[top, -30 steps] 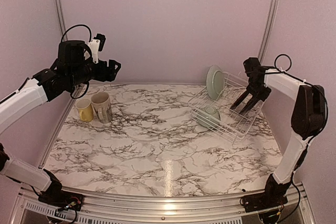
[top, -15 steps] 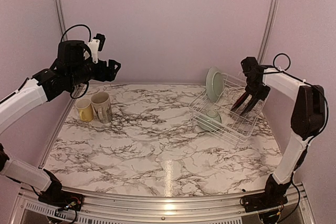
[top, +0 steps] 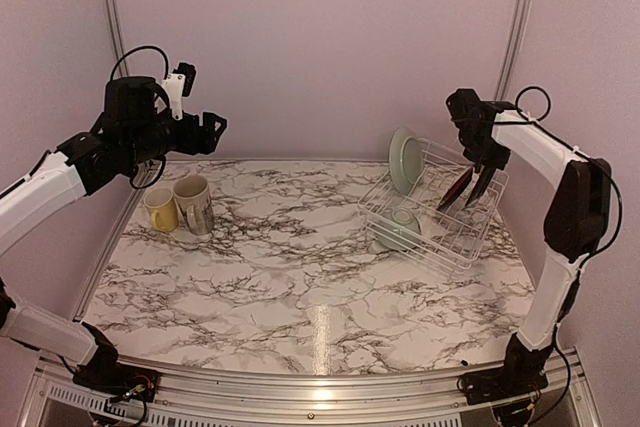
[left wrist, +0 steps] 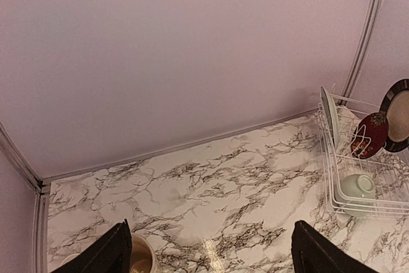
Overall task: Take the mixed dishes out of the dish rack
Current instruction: Grab the plate from the dish rack, then pass from the right arm to the left
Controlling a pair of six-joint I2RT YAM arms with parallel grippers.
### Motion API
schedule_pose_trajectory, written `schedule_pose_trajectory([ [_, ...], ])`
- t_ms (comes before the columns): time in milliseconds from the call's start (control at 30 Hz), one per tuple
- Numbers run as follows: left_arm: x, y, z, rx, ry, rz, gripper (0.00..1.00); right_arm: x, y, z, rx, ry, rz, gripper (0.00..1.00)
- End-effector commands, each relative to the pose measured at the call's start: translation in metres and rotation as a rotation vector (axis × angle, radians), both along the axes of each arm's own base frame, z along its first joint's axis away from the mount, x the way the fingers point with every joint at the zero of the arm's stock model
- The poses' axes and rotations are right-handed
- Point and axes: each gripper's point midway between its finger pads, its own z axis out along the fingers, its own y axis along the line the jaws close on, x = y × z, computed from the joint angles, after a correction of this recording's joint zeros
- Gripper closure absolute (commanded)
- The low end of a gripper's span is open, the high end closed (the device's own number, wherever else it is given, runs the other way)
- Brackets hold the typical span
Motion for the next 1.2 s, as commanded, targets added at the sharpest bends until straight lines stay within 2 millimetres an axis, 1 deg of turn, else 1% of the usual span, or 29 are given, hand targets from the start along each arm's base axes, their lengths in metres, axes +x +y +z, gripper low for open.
schedule_pose_trajectory([
  [0,-0.002,0.005,0.008,-0.023,-0.023,0.013,0.11,-0.008,0.002,0.074,-0.09,-0.207,-0.045,1.0],
  [167,-0.002,0.002,0.008,-0.042,-0.015,0.004,0.11,-0.028,0.0,0.092,-0.1,-0.254,0.003,1.0],
  [267,-0.001,0.002,0.005,-0.039,-0.009,0.006,0.11,-0.035,-0.002,0.095,-0.131,-0.26,0.036,1.0],
  [400,0.001,0.0,0.001,-0.038,0.003,0.005,0.12,-0.046,-0.005,0.107,-0.146,-0.273,0.053,1.0],
  [467,0.002,-0.002,-0.001,-0.038,0.013,0.001,0.11,-0.05,-0.004,0.115,-0.143,-0.289,0.082,1.0],
  [533,0.001,-0.002,0.0,-0.041,0.015,-0.004,0.11,-0.05,0.003,0.127,-0.114,-0.332,0.156,1.0],
  [567,0.001,-0.003,0.001,-0.042,0.015,-0.007,0.11,-0.049,0.009,0.132,-0.092,-0.357,0.212,1.0],
  [633,0.0,-0.002,0.003,-0.044,0.01,-0.007,0.11,-0.047,0.028,0.143,-0.028,-0.434,0.354,1.0],
  [667,-0.001,-0.002,0.003,-0.042,0.01,-0.008,0.1,-0.048,0.04,0.15,0.01,-0.487,0.437,1.0],
  [700,0.0,-0.002,0.002,-0.043,0.011,-0.009,0.1,-0.05,0.056,0.162,0.059,-0.561,0.538,1.0],
  [733,0.0,-0.003,0.001,-0.041,0.013,-0.01,0.09,-0.052,0.066,0.164,0.092,-0.592,0.594,1.0],
  [800,0.003,-0.006,-0.002,-0.055,0.032,-0.012,0.08,-0.055,0.083,0.175,0.166,-0.659,0.687,1.0],
  [867,0.004,-0.012,-0.004,-0.099,0.069,-0.022,0.07,-0.054,0.104,0.182,0.257,-0.703,0.78,1.0],
  [933,0.002,-0.02,-0.005,-0.185,0.111,-0.046,0.06,-0.051,0.127,0.184,0.366,-0.731,0.872,1.0],
  [1000,-0.005,-0.03,-0.006,-0.307,0.157,-0.081,0.04,-0.049,0.152,0.18,0.487,-0.742,0.968,1.0],
  [1167,-0.032,-0.059,-0.01,-0.707,0.272,-0.246,0.03,-0.048,0.207,0.164,0.772,-0.763,1.144,1.0],
])
